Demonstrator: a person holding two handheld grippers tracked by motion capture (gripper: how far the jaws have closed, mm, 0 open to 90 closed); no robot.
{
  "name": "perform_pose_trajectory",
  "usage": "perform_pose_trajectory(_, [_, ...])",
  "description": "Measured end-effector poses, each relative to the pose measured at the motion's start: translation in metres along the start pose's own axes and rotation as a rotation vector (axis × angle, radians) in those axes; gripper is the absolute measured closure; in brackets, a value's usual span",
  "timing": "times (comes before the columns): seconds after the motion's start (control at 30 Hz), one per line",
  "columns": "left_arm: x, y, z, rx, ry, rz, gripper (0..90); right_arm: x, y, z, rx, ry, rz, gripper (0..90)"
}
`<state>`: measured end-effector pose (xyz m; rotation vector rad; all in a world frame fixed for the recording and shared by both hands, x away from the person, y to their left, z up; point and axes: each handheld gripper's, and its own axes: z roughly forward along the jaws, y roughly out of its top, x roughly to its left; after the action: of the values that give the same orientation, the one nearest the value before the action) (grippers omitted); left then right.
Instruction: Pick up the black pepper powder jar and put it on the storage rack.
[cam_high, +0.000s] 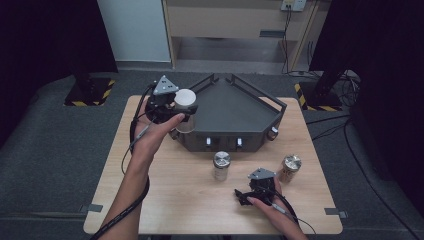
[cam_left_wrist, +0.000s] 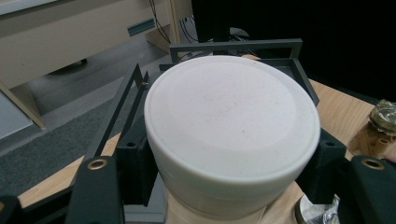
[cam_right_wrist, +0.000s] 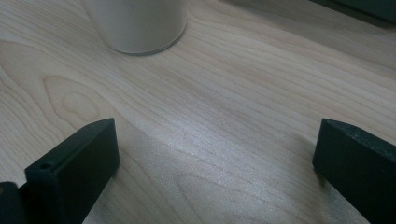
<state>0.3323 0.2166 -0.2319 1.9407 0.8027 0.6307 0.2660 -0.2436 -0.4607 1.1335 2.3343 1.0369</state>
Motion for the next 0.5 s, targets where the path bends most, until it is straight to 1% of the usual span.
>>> perform_pose_trajectory(0.13, [0.004, 0.003, 0.006, 0.006, 0.001, -0.004, 32.8, 0.0, 0.0, 0.0, 0.0, 0.0, 0.0, 0.6])
perform_pose_trajectory(0.5, [0.011, 0.003, 0.029, 0.017, 0.005, -0.017, 32.8, 0.0, 0.0, 0.0, -0.001, -0.001, -0.002, 0.6])
